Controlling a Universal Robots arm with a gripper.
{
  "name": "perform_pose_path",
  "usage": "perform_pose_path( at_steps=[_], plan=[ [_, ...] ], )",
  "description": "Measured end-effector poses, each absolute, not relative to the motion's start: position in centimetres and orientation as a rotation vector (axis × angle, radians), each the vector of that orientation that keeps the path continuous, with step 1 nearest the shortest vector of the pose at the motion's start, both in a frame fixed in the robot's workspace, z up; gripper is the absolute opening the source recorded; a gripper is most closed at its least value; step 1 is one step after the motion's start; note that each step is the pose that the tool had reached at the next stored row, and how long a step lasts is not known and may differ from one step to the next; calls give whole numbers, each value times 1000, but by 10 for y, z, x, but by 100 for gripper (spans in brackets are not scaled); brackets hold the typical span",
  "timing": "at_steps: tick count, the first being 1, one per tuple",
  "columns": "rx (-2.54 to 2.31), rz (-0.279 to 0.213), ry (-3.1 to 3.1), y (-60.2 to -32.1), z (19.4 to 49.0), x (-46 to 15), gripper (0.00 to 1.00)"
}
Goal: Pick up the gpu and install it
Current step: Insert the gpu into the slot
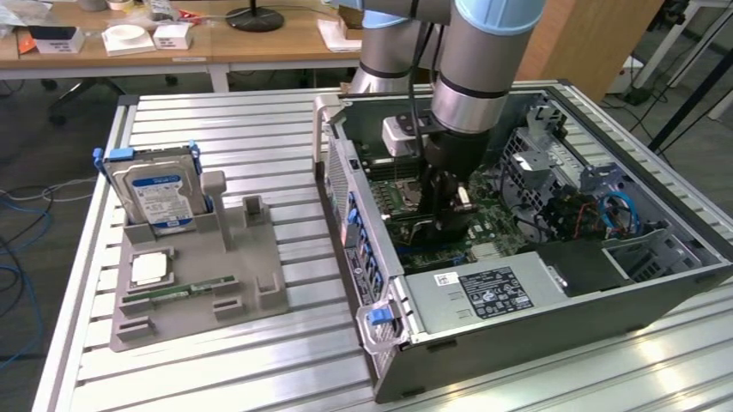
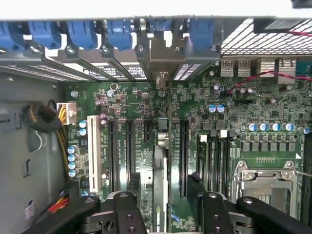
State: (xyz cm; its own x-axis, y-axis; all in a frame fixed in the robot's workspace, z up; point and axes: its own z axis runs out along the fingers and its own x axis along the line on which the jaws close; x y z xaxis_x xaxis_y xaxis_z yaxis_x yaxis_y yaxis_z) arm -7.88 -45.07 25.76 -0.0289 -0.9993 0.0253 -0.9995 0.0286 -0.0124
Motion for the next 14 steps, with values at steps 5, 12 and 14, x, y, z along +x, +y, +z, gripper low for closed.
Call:
perform_pose_path(
  at_steps=[5, 12, 14],
  plan=[
    [2182, 41, -2246, -451, 267, -79, 51],
    [2181, 42, -2245, -451, 271, -79, 49],
    [2181, 42, -2244, -451, 271, -79, 43]
  ],
)
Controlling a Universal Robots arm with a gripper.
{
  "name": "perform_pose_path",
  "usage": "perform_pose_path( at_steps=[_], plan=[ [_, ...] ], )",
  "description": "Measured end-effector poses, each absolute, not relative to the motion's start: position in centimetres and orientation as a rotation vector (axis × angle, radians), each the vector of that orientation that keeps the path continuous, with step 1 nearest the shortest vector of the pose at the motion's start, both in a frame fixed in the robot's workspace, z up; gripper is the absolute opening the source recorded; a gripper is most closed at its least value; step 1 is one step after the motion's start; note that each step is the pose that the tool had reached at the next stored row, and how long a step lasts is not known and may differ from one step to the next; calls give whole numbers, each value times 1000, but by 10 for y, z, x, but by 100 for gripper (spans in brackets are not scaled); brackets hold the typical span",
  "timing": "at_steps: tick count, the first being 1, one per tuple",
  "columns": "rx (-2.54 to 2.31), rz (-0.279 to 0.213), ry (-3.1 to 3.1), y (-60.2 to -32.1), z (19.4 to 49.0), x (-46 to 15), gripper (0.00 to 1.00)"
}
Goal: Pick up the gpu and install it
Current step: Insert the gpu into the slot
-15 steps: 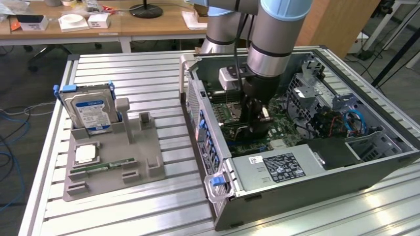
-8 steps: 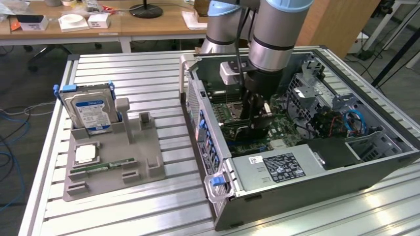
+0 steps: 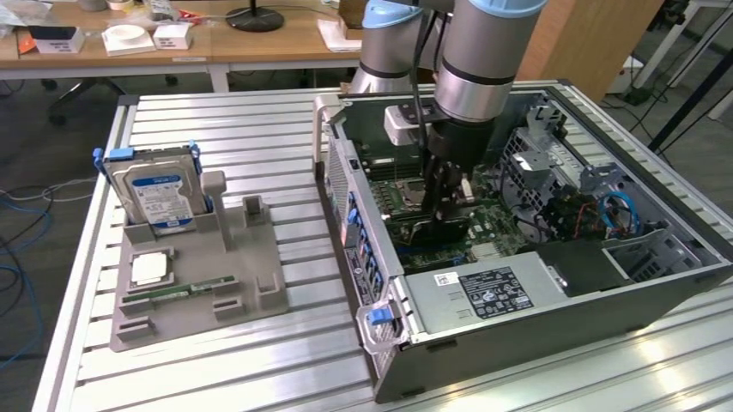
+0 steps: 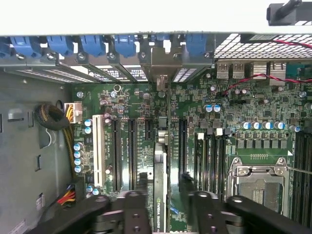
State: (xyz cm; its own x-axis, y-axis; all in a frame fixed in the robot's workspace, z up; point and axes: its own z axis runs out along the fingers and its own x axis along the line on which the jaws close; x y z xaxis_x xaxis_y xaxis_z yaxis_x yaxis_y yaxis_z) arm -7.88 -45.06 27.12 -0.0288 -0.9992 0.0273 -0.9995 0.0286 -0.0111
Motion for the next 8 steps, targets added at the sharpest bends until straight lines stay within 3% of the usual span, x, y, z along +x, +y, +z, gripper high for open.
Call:
perform_pose_path(
  at_steps=[6, 8],
  plan=[
    [2181, 42, -2244, -451, 271, -79, 13],
    [2181, 42, -2244, -451, 271, -79, 13]
  ],
)
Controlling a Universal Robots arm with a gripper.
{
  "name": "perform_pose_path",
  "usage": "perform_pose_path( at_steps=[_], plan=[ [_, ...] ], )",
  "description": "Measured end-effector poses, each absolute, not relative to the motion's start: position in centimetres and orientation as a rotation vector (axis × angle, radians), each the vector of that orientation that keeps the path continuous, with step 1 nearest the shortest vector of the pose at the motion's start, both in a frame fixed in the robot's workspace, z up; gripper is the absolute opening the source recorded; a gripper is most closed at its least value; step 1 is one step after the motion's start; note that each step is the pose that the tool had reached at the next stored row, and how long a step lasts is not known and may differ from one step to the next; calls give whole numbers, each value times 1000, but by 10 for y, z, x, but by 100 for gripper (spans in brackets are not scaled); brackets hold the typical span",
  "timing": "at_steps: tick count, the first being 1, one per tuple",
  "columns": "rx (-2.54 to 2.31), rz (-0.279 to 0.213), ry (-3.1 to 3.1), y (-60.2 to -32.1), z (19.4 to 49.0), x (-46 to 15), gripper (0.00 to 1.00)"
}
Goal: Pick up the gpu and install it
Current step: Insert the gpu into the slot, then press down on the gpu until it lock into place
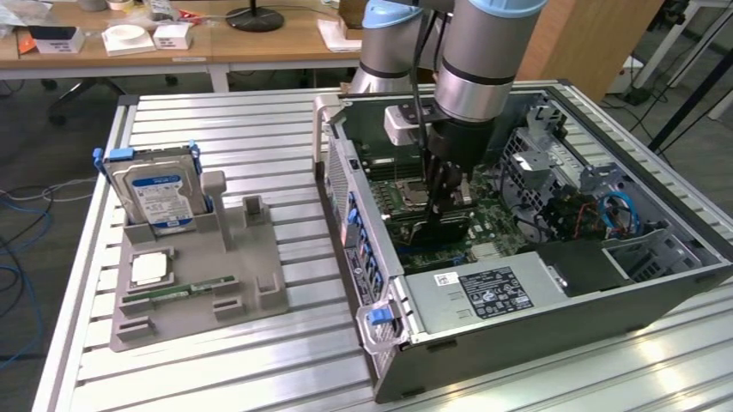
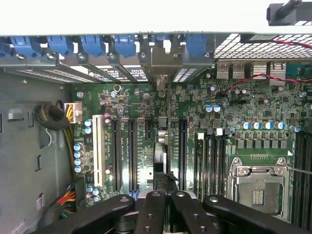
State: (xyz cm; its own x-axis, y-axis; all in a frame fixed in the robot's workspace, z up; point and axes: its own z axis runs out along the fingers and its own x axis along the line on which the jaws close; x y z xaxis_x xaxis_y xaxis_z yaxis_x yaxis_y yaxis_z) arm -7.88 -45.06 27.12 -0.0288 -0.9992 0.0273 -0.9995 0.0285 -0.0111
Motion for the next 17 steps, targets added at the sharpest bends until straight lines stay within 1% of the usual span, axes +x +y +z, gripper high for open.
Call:
perform_pose_path(
  at_steps=[1, 17],
  plan=[
    [2181, 42, -2244, -451, 271, -79, 11],
    [2181, 43, -2244, -451, 270, -80, 11]
  ],
)
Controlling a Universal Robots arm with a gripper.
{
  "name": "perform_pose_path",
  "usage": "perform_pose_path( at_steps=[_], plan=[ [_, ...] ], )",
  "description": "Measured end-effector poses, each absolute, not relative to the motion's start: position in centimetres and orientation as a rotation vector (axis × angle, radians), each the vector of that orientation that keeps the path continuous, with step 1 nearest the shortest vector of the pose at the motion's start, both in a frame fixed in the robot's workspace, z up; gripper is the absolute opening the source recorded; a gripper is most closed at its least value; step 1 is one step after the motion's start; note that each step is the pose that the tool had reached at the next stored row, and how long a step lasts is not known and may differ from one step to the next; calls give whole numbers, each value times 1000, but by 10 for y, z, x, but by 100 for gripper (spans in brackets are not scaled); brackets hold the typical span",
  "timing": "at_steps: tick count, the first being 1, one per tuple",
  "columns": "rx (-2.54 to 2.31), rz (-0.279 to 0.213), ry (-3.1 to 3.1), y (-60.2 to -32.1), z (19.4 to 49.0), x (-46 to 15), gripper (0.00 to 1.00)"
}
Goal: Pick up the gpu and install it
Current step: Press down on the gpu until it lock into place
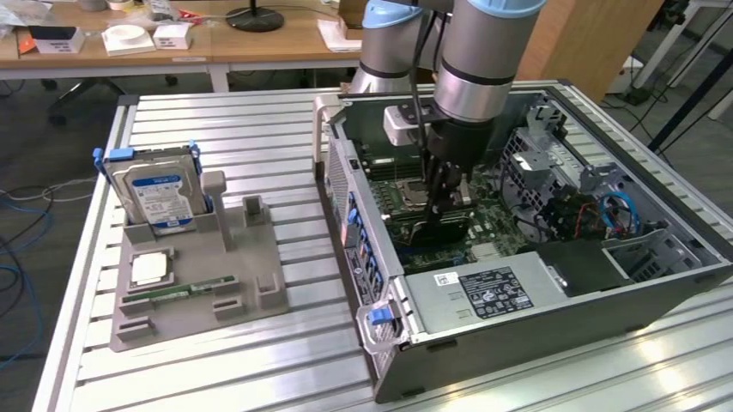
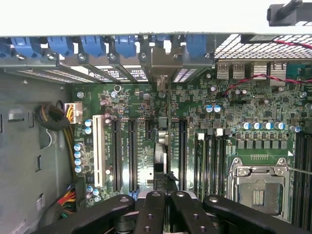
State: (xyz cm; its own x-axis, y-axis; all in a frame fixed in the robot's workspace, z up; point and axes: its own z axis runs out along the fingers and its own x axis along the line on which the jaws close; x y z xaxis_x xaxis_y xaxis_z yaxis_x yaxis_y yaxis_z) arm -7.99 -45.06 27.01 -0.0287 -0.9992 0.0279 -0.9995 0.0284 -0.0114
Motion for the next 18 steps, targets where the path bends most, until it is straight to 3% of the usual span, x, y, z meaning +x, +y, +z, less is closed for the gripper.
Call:
perform_pose_path(
  at_steps=[12, 18],
  plan=[
    [2181, 45, -2245, -450, 260, -83, 11],
    [2186, 34, -2250, -451, 283, -91, 11]
  ],
)
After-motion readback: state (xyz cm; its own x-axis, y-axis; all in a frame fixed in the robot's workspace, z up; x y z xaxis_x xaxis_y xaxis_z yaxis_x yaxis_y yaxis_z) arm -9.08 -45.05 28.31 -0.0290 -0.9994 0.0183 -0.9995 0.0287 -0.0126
